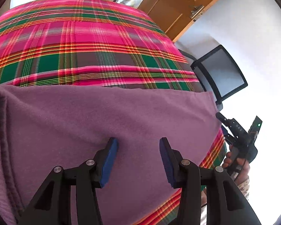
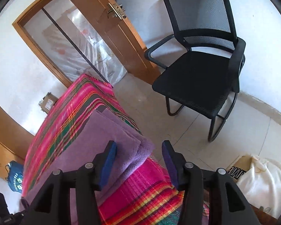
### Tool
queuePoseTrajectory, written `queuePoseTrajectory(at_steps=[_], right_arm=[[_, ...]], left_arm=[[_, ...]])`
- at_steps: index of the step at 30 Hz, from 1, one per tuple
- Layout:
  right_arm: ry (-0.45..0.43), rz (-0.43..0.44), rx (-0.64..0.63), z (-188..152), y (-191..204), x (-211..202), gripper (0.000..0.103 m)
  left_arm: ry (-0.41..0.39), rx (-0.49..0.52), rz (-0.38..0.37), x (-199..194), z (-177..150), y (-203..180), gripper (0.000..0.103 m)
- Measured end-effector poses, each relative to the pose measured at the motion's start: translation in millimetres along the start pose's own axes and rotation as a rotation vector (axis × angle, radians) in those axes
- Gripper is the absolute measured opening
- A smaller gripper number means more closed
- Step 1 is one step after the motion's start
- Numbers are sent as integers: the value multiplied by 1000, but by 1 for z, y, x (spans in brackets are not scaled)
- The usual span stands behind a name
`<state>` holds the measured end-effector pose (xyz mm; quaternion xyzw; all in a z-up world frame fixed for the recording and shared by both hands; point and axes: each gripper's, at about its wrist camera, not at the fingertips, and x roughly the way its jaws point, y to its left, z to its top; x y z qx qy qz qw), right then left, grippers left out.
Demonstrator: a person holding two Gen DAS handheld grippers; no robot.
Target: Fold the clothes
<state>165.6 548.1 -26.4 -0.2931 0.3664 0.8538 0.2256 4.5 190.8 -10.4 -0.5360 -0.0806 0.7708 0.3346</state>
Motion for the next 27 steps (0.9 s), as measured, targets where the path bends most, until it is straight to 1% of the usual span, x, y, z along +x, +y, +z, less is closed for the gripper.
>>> queuePoseTrajectory(at_steps=[2,3,4,6,8,9,11,16,27], right_arm=[[3,12,3,0,1,3,51],[-3,12,-1,1,2,3,49],[-9,11,-8,1,3,2,44],[-23,-1,-23,2,8,1,42],[-36,-15,-31,1,11,-1,32],[-46,-16,-27,2,12,-3,29],[-76,-25,-37,2,14,-10,12],[-122,-13,-54,1,18,-26,11],[-90,-44,-45,1,12,-10,10]], left_arm=[[3,4,6,1,1,-2,48],[4,7,8,1,1,-4,48],[6,10,8,2,2,-5,48],[16,19,5,4,3,-9,48],[26,31,1,7,4,-13,48],[31,36,-4,8,5,-16,48],[42,43,-17,11,6,-21,48],[66,45,-34,19,5,-27,48],[74,51,-37,22,6,-33,48]])
